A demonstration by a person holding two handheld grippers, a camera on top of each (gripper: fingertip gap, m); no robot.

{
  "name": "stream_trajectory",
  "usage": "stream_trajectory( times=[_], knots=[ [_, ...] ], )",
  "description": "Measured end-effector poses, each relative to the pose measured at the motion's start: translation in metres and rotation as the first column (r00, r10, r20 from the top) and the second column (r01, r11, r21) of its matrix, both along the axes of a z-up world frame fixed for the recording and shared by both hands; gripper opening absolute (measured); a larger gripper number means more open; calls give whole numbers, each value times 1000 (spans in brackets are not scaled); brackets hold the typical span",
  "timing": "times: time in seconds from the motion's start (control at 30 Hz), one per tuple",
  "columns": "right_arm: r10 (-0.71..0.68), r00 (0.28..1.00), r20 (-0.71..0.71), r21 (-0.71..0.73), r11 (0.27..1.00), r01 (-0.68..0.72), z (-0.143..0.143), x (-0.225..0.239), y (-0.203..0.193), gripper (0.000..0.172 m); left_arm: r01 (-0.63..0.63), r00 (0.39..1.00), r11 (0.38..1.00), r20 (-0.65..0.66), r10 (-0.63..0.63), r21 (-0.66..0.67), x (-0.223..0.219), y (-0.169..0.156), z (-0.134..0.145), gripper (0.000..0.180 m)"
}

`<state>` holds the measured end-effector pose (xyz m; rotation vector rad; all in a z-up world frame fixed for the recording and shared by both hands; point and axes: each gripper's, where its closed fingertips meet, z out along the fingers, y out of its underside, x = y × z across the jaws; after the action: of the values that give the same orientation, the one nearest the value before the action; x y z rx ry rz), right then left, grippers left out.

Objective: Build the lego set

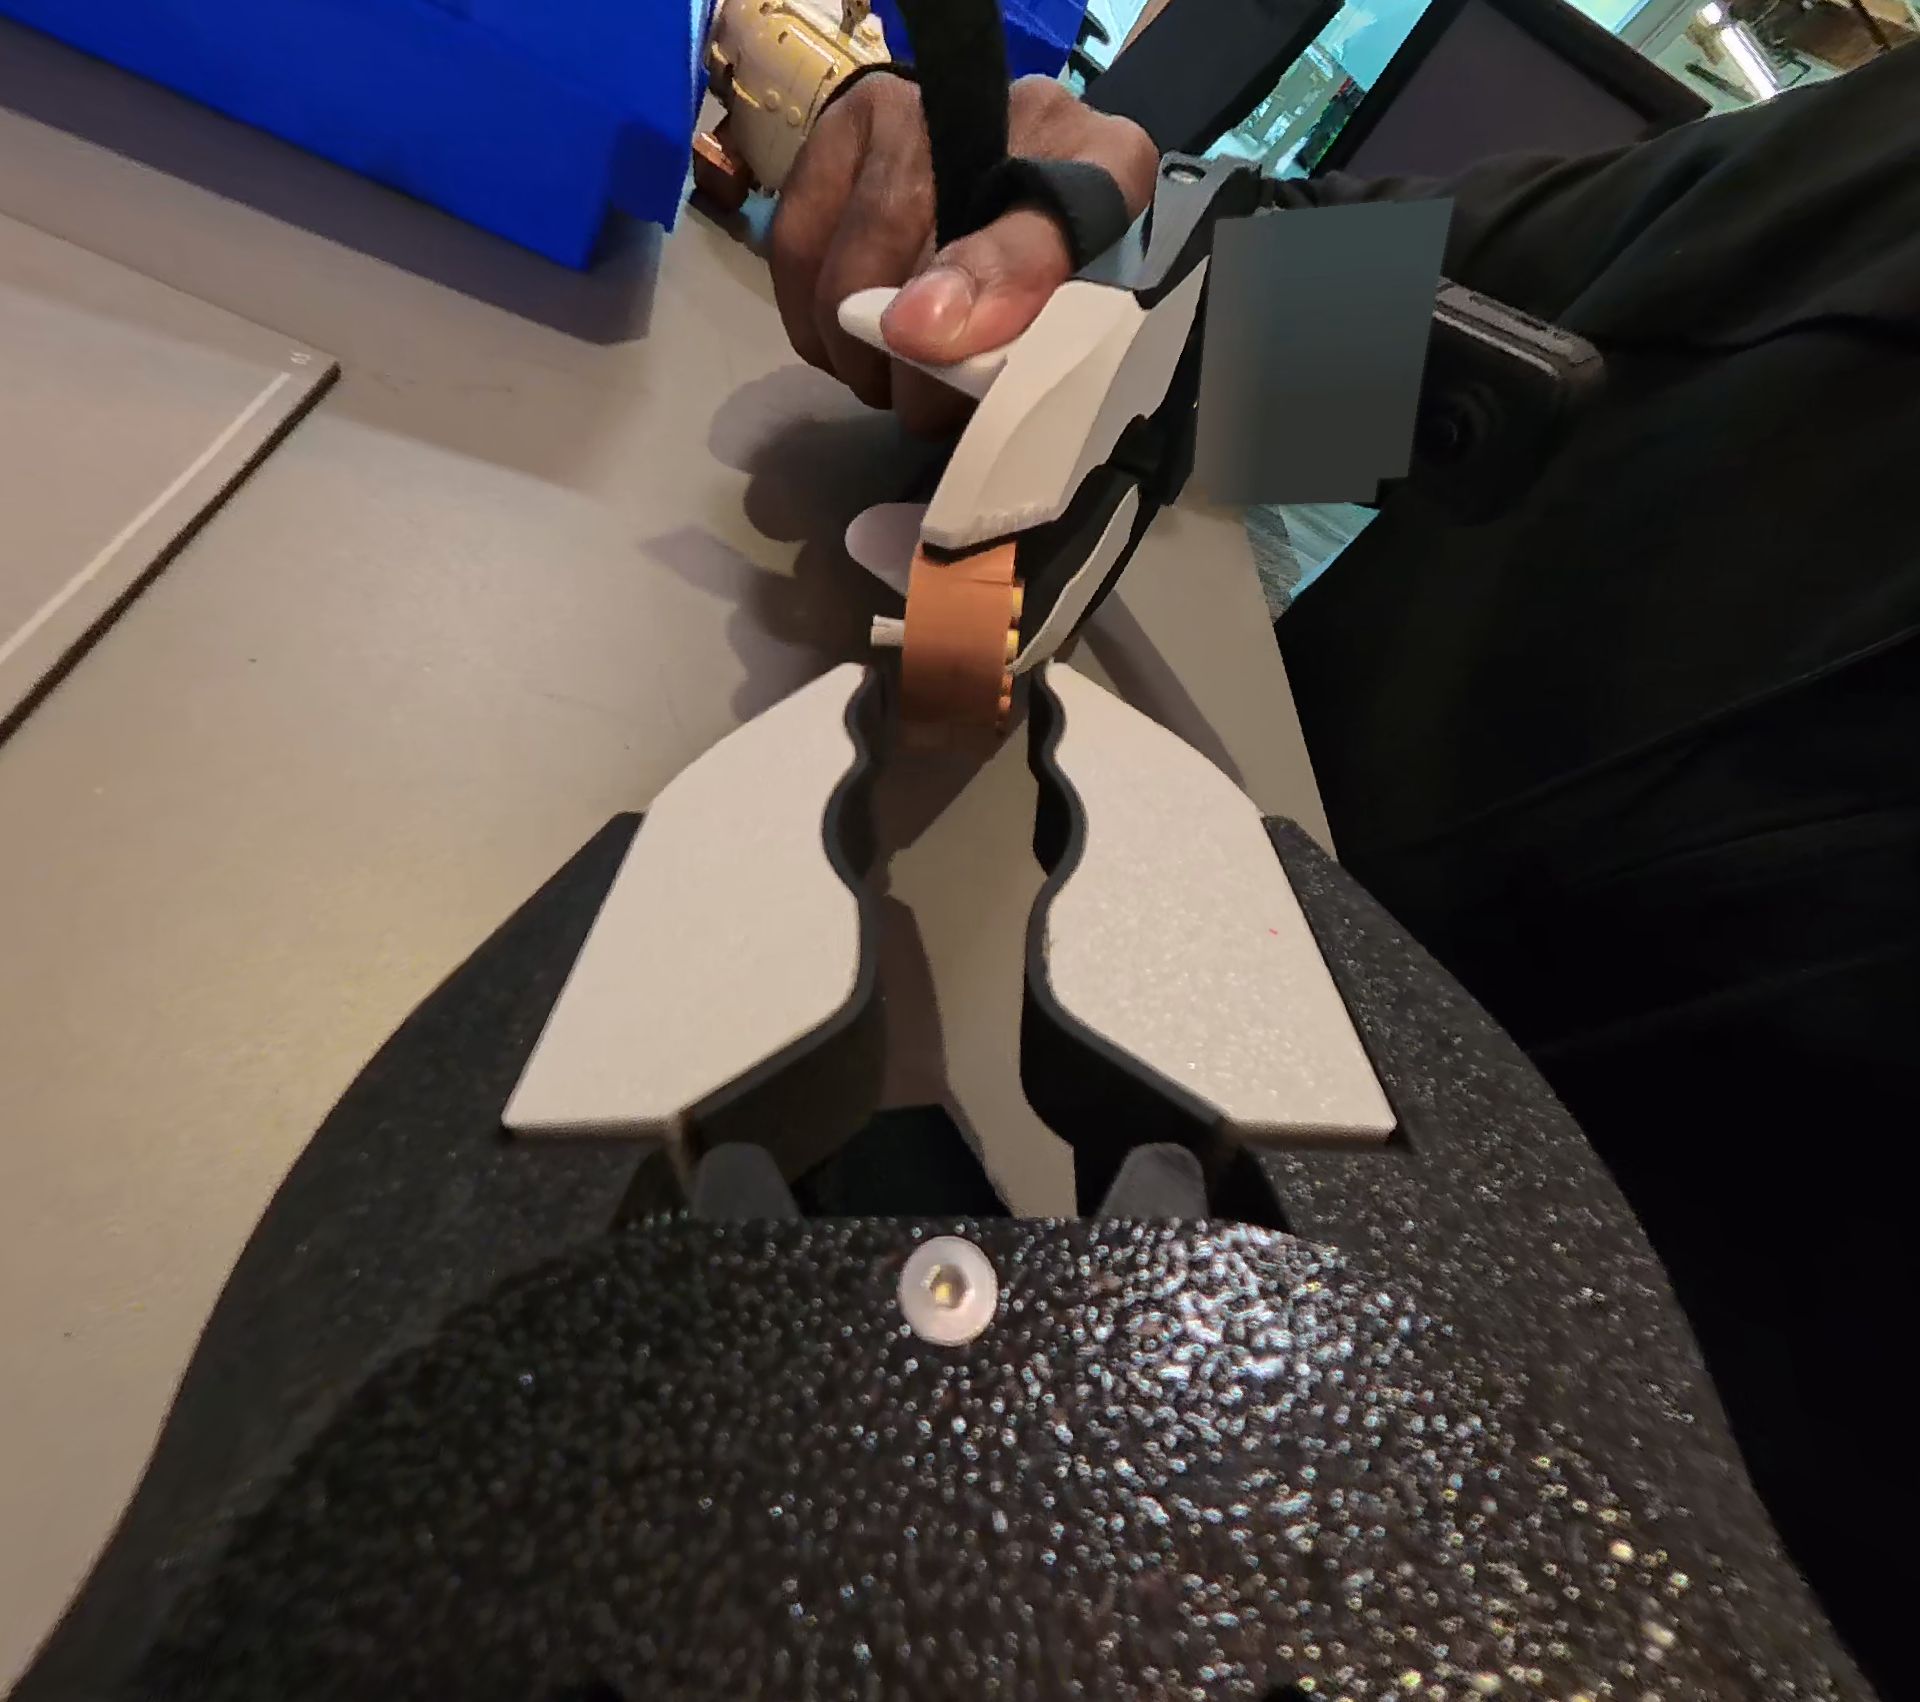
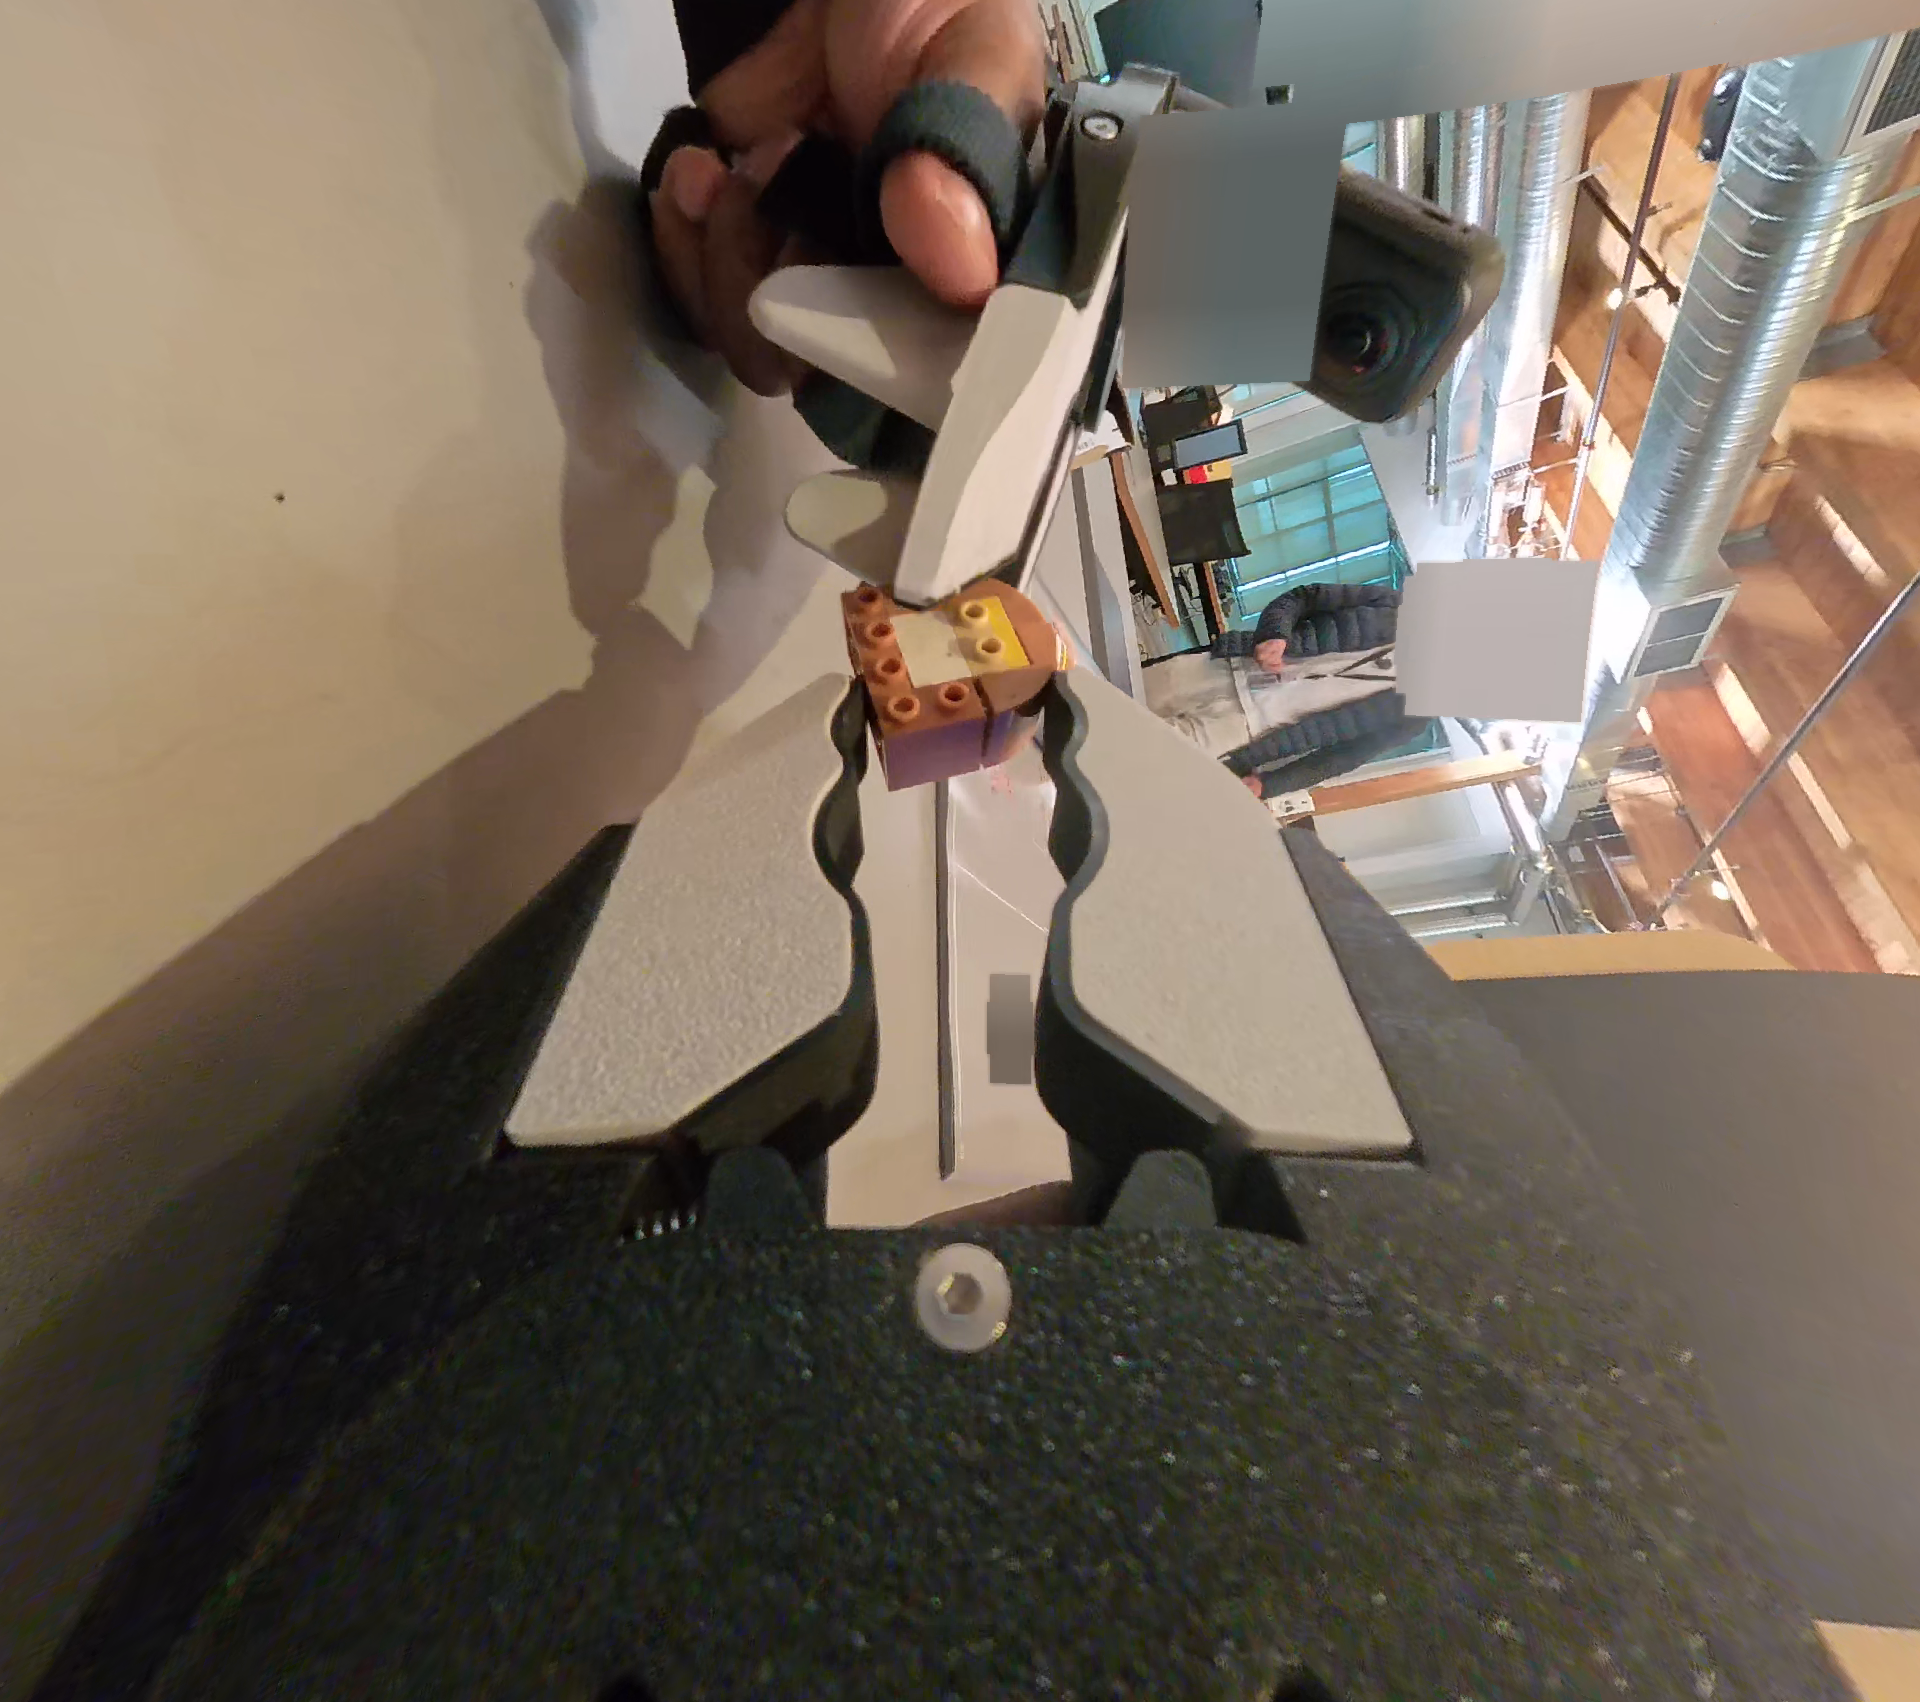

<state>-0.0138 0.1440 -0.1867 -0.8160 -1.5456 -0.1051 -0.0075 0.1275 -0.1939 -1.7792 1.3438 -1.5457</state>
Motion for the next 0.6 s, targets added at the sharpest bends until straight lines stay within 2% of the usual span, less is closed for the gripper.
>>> stream_trajectory(
  times=[0.13, 0.4, 0.5, 0.57, 0.6],
  knots=[
    [7, 1000, 0, 13, 1000, -7, -1, -1, -2, 33, -11, 1000, 999, 18, 10, 33, 3, 0, 3, 20],
    [-32, 994, -102, -122, 992, 20, 3, 2, 6, 36, -65, 998, 971, 37, 58, 228, 3, 10, 6, 19],
    [-65, 983, -169, -291, 957, 13, 6, 6, 9, 44, -109, 994, 930, 31, 104, 350, 0, 20, 5, 19],
    [-117, 972, -203, -484, 875, 4, 3, 9, 12, 53, -139, 990, 882, 27, 142, 450, -2, 28, 4, 19],
    [-145, 965, -219, -592, 806, -13, 1, 9, 12, 53, -151, 987, 854, 30, 158, 497, -3, 31, 5, 19]
  ],
)
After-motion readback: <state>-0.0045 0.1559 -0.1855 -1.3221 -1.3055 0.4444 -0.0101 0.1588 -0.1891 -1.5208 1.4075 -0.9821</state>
